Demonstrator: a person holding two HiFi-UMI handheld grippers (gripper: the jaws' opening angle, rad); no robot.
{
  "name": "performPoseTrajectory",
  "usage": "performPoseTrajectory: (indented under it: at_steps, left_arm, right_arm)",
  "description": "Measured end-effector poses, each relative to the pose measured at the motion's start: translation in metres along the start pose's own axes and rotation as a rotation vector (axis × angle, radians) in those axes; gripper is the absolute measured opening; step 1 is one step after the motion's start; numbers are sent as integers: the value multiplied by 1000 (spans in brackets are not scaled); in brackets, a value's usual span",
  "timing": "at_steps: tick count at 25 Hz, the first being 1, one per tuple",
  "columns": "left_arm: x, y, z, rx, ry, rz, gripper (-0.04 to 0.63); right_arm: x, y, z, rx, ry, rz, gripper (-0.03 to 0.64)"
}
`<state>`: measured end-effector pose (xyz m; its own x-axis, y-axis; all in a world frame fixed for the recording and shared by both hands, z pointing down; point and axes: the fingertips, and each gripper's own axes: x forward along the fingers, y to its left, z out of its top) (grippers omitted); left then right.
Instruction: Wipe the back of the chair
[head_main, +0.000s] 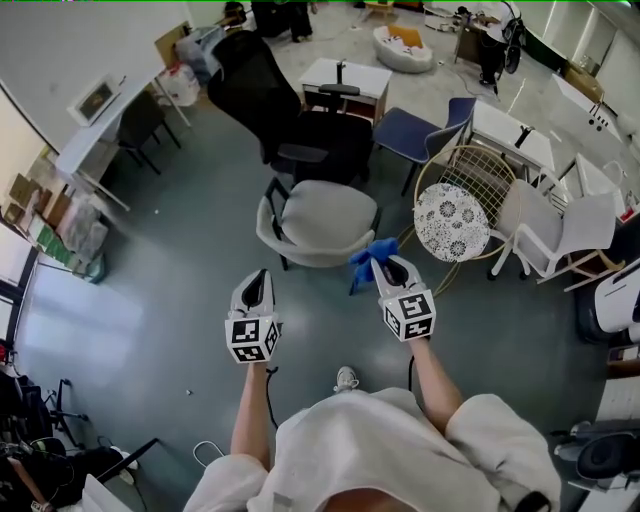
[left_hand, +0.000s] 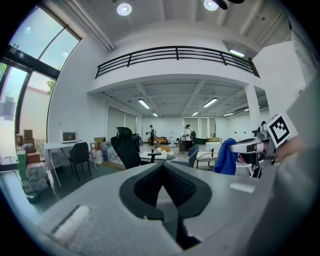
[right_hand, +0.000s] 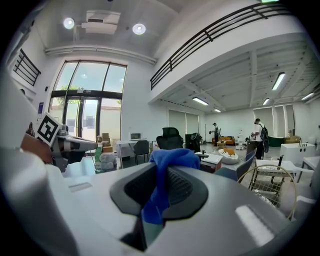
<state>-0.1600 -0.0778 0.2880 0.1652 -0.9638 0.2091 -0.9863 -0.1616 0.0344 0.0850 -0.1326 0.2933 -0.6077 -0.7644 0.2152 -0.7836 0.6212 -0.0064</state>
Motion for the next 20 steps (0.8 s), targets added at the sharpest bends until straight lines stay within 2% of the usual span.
performPoseTrajectory:
  at_steps: [4,8,20]
  left_arm:
    - [15,14,4,14,8,16,0]
    - [16,10,1,21,30,10,0]
    - [26,-7,-51,-1,105,-83,0]
  right_arm:
    - [18,-14,-1,2,3,-5,41]
    - [20,-18,-6,8,9,-9,41]
    - [30,1,-47,39,70,-15,41]
